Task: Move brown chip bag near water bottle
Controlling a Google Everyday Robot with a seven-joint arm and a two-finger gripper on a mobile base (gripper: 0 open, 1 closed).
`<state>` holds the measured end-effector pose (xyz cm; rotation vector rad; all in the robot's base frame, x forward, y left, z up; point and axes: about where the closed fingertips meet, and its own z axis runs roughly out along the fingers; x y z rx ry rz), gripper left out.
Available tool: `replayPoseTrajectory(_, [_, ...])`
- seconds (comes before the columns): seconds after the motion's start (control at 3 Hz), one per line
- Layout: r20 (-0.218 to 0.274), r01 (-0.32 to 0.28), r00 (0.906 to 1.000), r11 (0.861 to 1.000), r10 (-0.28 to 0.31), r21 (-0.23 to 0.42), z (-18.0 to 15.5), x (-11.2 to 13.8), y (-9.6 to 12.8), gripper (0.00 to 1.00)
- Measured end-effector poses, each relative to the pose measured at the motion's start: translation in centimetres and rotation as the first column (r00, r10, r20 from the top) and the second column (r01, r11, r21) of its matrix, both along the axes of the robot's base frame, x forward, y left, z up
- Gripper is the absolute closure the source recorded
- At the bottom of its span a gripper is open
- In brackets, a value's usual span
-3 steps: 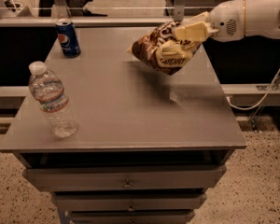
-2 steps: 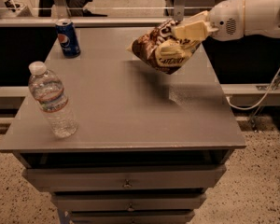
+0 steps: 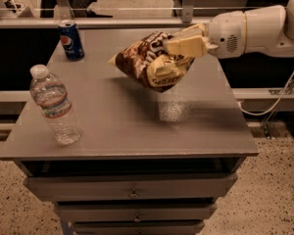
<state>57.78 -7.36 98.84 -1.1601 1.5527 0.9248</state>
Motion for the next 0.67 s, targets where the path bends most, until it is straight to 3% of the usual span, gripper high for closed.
replayPoseTrajectory(0.33, [-0.019,-0.1,0.9947,0.994,0.101,0.041,-1.3,-3.4,3.9,1.0])
replayPoseTrajectory(0.67, [-0.047,-0.158,0.9858,0.986,0.161,0.06,-3.8,-4.8,6.3,1.0])
